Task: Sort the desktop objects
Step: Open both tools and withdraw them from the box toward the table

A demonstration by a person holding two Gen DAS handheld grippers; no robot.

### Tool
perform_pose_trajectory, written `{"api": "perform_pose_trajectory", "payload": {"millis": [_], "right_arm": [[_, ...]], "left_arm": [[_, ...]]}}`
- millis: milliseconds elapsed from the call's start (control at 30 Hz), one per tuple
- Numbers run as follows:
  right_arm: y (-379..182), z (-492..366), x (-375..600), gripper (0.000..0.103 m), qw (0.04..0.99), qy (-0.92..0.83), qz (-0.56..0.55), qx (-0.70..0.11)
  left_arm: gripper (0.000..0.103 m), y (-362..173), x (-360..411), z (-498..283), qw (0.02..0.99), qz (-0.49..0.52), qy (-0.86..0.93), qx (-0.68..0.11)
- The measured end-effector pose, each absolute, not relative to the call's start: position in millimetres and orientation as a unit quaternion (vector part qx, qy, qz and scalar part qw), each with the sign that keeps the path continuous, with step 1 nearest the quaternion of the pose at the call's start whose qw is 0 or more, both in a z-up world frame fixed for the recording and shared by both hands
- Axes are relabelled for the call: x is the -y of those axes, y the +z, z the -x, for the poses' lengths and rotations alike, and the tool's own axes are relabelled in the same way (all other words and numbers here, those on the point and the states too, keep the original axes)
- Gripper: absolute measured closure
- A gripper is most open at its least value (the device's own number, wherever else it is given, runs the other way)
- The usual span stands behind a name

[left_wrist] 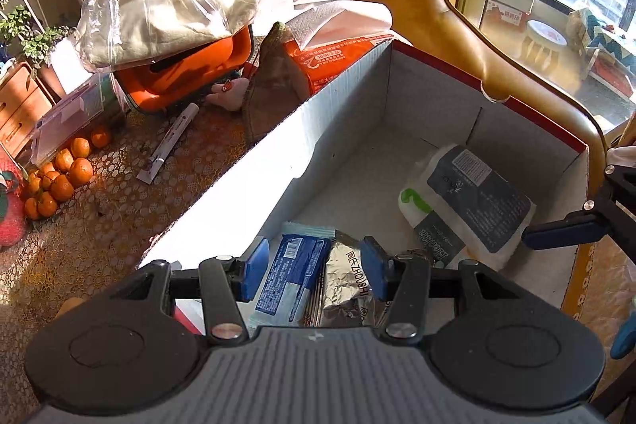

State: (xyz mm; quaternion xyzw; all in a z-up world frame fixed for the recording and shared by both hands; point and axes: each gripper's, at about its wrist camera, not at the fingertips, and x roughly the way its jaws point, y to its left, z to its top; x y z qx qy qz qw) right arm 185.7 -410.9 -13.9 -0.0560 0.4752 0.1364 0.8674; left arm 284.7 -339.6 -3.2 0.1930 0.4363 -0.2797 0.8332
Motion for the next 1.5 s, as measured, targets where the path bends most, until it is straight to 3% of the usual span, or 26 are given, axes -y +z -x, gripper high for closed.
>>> {"api": "perform_pose_trajectory", "payload": {"millis": [933,1500], "right_arm": [[39,-121,377,0.002,0.899,0.119,0.035,-0.421],[44,-89,336,0.002,0.902,0.141,0.027,-0.406]], "left_arm": [[0.054,64,252,-184,0.862,-0.155,-0.297,-0.381],[0.053,69,172,-124,0.888,-0.115,-0.262,-0.361]]}}
